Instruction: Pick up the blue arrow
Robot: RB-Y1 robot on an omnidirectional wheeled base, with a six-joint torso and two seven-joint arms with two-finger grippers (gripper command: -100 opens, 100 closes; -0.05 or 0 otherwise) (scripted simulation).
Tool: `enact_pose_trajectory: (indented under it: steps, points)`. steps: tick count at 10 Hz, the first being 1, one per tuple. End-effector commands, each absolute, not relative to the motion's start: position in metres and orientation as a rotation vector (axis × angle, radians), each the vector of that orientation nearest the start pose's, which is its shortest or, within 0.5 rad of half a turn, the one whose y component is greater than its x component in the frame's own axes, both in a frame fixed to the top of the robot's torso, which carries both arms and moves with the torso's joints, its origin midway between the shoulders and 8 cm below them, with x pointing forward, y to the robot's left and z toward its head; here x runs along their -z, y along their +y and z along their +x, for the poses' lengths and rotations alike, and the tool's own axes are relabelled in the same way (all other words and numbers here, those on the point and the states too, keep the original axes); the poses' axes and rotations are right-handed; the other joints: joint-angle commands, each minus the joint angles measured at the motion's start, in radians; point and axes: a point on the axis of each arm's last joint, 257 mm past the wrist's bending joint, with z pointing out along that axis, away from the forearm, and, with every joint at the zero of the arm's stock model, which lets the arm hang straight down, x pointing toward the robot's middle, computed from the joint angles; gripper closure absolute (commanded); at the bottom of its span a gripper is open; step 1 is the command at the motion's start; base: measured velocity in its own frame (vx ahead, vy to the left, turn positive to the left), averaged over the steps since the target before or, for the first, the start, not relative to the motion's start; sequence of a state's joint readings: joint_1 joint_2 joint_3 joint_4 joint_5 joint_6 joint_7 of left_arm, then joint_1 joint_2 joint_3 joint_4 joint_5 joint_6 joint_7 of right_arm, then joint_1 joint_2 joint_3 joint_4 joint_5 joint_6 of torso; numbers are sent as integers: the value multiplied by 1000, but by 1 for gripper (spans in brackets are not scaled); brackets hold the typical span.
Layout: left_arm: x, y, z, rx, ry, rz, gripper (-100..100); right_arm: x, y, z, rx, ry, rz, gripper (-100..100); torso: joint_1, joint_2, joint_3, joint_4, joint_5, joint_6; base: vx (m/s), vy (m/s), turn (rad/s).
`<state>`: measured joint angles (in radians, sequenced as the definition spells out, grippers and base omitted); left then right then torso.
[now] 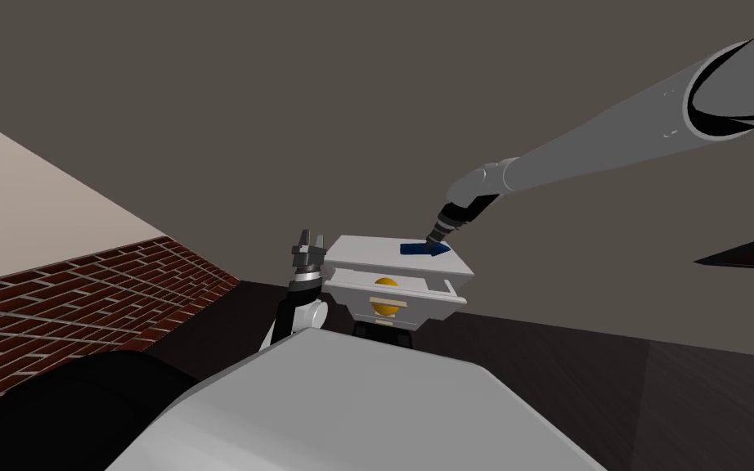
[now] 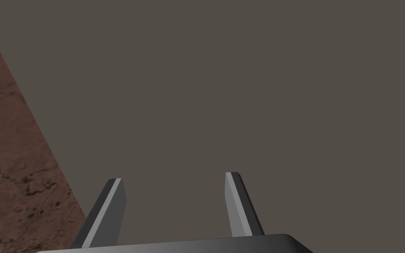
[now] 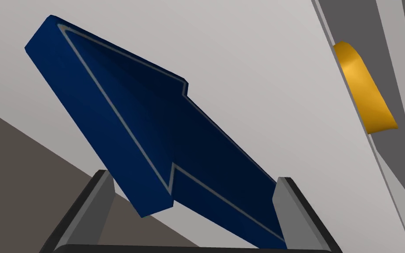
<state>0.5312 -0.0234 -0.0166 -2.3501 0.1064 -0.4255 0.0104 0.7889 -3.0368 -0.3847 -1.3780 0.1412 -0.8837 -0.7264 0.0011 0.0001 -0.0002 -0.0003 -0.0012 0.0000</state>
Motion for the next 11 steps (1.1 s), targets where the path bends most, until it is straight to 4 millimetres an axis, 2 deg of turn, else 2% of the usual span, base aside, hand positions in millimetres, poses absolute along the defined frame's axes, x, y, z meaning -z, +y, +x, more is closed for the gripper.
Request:
enact_pose_trajectory:
  steps: [1, 2, 3, 7, 8, 9, 10, 11]
  points:
    - [-31, 291, 339, 1379, 545, -771, 0, 89, -227, 490, -37, 2643, -1234, -100, 0, 0, 0, 0, 0, 0, -2, 28, 25]
    - [-31, 291, 339, 1379, 545, -771, 0, 85, -225, 489, -39, 2643, -1237, -100, 0, 0, 0, 0, 0, 0, -2, 12, 3]
    - [-31, 291, 339, 1379, 545, -771, 0, 86, -225, 490, -37, 2642, -1236, 100, 0, 0, 0, 0, 0, 0, 0, 0, 0]
    - [-31, 291, 339, 1379, 546, -771, 0, 85, -225, 489, -33, 2638, -1249, 100, 1, 0, 0, -1, -1, 1, 1, -1, 3]
    - [-31, 291, 339, 1379, 546, -771, 0, 85, -226, 489, -32, 2638, -1249, 0, 1, 0, -1, -1, -1, 1, 0, 0, 0]
    - [-31, 291, 339, 1379, 546, -771, 0, 73, -220, 489, -40, 2639, -1243, 100, 2, 0, -1, -1, -1, 1, -1, -15, -57]
    - [-31, 291, 339, 1379, 546, -771, 0, 66, -217, 488, -41, 2637, -1247, 100, 1, 0, 0, 0, -1, 1, 2, -26, -52]
    - [-31, 291, 339, 1379, 546, -771, 0, 70, -220, 488, -38, 2636, -1247, 100, 1, 1, 0, 0, -1, 1, 2, -12, -3]
